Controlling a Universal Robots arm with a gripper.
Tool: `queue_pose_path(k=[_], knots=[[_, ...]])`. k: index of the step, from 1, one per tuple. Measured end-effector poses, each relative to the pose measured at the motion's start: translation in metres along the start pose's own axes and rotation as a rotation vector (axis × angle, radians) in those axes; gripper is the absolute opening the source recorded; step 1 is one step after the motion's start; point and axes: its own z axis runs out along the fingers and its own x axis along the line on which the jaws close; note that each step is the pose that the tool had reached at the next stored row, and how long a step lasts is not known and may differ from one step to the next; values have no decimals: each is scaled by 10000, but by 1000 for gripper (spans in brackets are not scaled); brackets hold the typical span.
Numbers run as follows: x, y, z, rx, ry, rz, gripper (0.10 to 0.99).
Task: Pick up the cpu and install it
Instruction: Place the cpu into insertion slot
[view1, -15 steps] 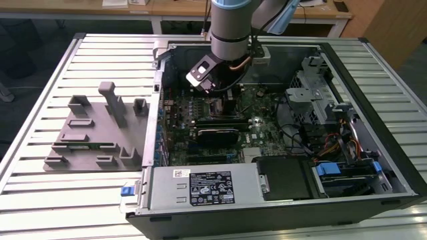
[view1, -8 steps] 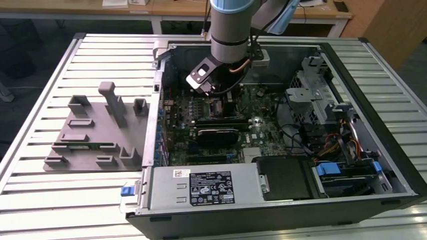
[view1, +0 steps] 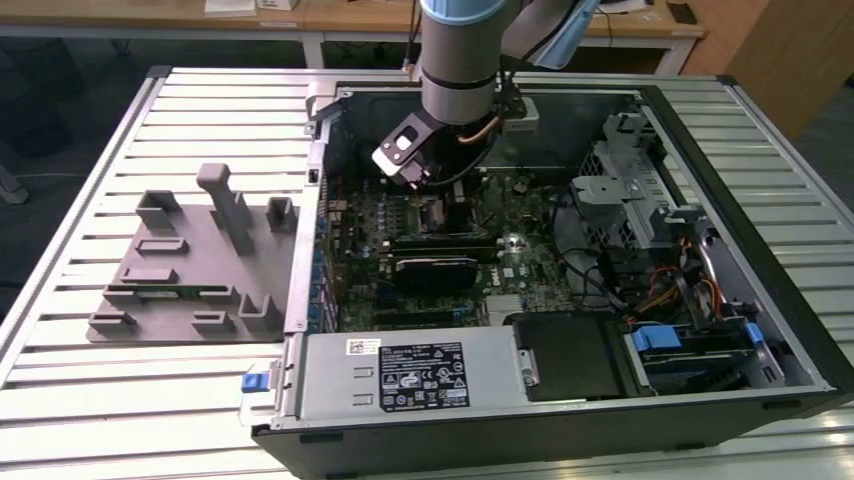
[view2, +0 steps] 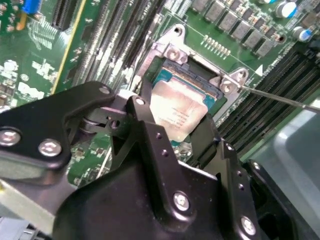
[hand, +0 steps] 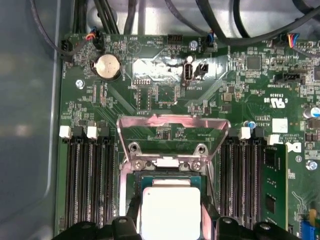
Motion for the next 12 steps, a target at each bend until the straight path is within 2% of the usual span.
queue_pose_path(k=[4, 11, 12], knots=[[0, 1, -25, -1, 2, 1, 545], [0, -1, -24, -1, 1, 1, 545], [0, -1, -25, -1, 1, 1, 612]])
